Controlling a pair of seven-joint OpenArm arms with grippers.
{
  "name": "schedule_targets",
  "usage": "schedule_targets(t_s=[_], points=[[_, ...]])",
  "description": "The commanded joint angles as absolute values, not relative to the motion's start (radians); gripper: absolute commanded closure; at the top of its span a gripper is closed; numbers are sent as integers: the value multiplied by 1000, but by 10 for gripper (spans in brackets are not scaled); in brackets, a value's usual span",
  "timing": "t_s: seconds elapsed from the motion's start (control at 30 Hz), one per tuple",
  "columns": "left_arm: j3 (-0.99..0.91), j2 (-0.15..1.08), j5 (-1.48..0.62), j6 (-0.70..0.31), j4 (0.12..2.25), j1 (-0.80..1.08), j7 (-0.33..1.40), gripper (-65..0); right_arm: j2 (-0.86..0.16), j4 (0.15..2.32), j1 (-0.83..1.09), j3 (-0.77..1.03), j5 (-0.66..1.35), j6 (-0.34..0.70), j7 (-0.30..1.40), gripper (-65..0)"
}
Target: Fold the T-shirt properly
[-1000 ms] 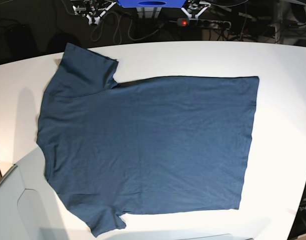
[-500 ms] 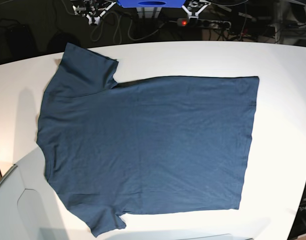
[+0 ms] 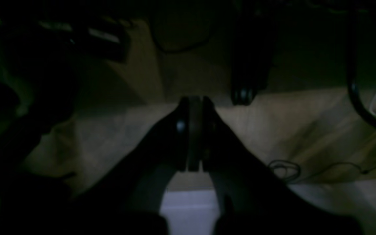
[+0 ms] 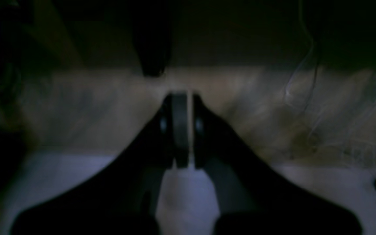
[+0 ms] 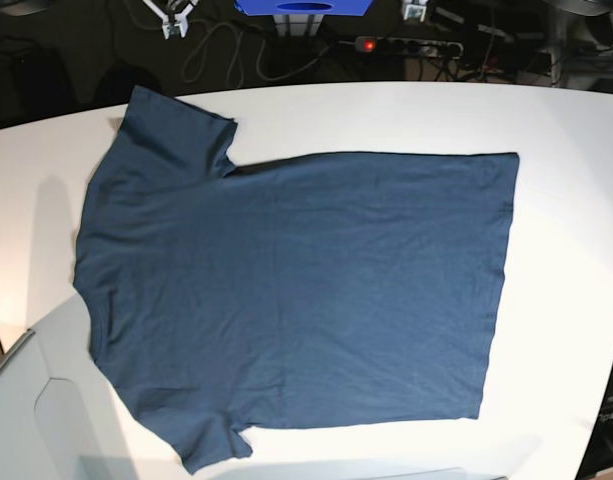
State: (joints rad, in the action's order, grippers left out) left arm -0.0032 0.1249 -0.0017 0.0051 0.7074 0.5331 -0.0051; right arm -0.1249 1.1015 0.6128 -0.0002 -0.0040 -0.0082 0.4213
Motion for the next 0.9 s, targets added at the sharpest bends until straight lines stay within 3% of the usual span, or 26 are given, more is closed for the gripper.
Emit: schedule_targets(t_s=[0.0, 0.13, 0.3, 0.5, 0.87], points=[[-5, 131, -7, 2, 760, 579, -13, 0, -142, 1179, 665, 2, 2, -1, 426, 0], [-5, 163, -7, 2, 966, 696, -1, 0, -170, 1457, 814, 4, -1, -2, 470, 0], [-7, 188, -18, 2, 1274, 820, 140, 0, -205, 1751, 954, 25, -1, -4, 549, 0], [-7, 265, -162, 5, 1606, 932, 203, 0, -214, 2052, 1040, 104, -1, -4, 642, 0], [-203, 302, -274, 4, 1897, 960, 226, 0, -205, 2120, 957, 213, -1, 2, 693, -1]])
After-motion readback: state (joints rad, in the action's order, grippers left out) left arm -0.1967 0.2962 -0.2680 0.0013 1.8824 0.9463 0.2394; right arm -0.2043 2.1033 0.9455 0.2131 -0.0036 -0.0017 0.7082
